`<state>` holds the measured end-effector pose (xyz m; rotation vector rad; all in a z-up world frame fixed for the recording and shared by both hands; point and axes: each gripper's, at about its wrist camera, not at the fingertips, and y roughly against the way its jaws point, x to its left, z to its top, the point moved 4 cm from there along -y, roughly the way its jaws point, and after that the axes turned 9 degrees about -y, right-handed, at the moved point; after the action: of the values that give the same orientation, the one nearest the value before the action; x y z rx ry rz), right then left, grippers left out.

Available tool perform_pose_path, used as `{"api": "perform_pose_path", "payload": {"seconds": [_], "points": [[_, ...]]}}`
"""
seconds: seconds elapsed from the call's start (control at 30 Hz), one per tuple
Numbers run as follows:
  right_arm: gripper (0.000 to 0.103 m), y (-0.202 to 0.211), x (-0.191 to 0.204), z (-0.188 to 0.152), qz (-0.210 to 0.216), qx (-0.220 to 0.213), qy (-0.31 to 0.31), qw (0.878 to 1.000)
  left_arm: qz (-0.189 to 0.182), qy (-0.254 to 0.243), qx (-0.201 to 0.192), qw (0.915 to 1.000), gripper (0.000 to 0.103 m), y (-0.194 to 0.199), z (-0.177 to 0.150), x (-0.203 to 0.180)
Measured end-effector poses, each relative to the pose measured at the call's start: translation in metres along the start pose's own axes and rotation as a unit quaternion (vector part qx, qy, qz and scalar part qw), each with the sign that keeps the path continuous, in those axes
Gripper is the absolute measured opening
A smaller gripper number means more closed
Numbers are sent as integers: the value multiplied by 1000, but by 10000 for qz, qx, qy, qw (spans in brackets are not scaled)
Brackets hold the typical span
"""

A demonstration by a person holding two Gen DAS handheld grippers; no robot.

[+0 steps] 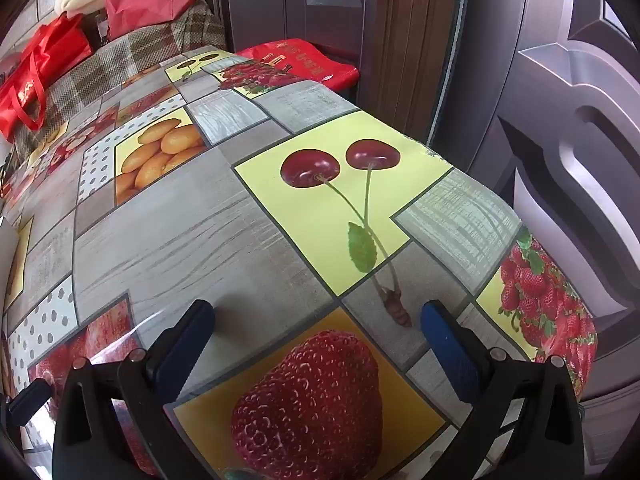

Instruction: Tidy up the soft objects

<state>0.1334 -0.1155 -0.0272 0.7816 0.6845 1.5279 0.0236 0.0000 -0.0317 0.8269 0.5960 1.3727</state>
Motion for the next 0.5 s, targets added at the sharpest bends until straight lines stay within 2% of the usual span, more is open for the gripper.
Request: {"api": "perform_pose_path", "payload": {"seconds": [0.5], "points": [[103,0,0,0,3,-7,-1,10000,-1,2,6,10000,102,0,0,0]]}}
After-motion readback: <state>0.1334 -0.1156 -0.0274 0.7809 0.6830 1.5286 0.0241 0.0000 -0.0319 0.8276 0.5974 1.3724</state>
